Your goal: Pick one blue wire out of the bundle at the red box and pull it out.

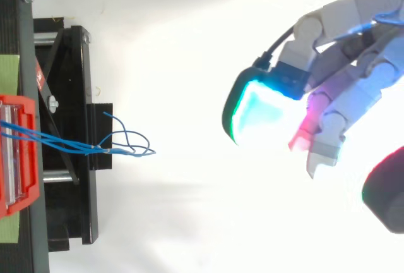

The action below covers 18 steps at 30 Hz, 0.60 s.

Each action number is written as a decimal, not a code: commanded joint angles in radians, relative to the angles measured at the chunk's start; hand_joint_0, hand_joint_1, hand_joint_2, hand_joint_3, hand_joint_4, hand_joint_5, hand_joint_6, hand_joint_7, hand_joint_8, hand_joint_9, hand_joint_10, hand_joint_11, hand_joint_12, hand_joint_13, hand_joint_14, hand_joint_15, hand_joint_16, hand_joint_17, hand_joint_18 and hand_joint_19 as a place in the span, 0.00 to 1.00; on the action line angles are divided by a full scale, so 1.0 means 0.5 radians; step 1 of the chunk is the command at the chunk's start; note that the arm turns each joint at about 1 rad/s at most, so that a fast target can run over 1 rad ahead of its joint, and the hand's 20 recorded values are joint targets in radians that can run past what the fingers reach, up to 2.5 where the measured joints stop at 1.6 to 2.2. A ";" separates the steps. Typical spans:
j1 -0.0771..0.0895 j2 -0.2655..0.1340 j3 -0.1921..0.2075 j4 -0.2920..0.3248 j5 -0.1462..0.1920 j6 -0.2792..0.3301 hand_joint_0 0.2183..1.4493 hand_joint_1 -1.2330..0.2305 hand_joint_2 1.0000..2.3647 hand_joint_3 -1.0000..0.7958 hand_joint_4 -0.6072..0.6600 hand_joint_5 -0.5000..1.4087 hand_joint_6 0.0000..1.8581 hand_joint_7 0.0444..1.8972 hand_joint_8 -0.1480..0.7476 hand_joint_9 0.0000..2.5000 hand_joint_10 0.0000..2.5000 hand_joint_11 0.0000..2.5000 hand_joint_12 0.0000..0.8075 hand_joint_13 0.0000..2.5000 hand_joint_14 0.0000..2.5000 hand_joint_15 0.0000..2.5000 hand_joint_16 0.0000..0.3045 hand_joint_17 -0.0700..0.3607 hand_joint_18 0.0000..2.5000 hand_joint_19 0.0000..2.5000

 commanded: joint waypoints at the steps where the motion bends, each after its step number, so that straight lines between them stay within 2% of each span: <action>1: 0.004 -0.041 0.000 0.081 0.007 -0.004 0.25 0.52 0.00 0.32 0.71 0.18 0.27 0.45 0.53 0.43 0.01 0.22 0.47 0.35 0.01 0.18 0.20 0.48 0.24 0.16; 11: 0.007 -0.093 0.003 0.093 0.004 0.002 0.26 0.52 0.01 0.33 0.72 0.18 0.27 0.46 0.54 0.44 0.01 0.24 0.47 0.35 0.01 0.19 0.20 0.48 0.25 0.17; 16: 0.014 -0.096 0.000 0.099 0.010 -0.007 0.28 0.50 0.01 0.34 0.71 0.19 0.27 0.53 0.53 0.45 0.01 0.24 0.47 0.35 0.01 0.19 0.19 0.47 0.25 0.17; 18: 0.017 -0.127 0.003 0.118 0.010 -0.001 0.28 0.50 0.01 0.35 0.70 0.19 0.27 0.53 0.54 0.45 0.01 0.24 0.47 0.35 0.01 0.19 0.19 0.46 0.26 0.17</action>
